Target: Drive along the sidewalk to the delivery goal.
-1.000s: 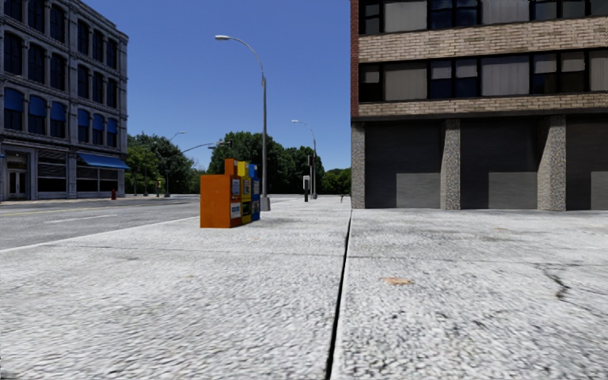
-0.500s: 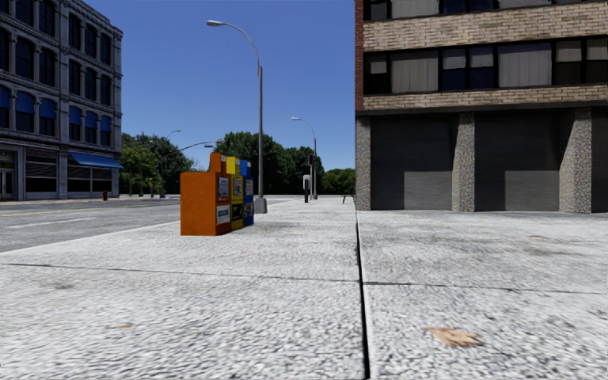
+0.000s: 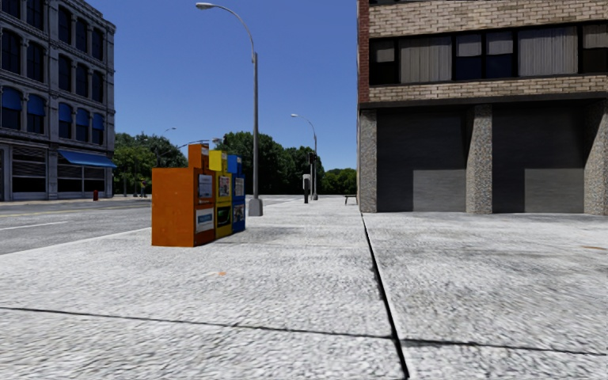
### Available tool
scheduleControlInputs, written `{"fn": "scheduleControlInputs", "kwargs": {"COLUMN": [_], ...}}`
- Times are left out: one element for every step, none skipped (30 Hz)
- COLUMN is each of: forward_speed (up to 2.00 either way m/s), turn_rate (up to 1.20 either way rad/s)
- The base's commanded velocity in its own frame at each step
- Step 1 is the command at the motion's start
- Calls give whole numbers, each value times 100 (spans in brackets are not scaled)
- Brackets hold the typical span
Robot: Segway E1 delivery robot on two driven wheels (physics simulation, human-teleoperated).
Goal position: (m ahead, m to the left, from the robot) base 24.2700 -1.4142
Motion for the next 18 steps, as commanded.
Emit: {"fn": "scheduleControlInputs", "kwargs": {"forward_speed": [200,200,200,200,200,200,200,200,200,200,200,200,200,200,200,200,200,200], "turn_rate": [-16,-16,-7,0,0,0,0,0,0,0,0,0,0,0,0,-3,-7,-15]}}
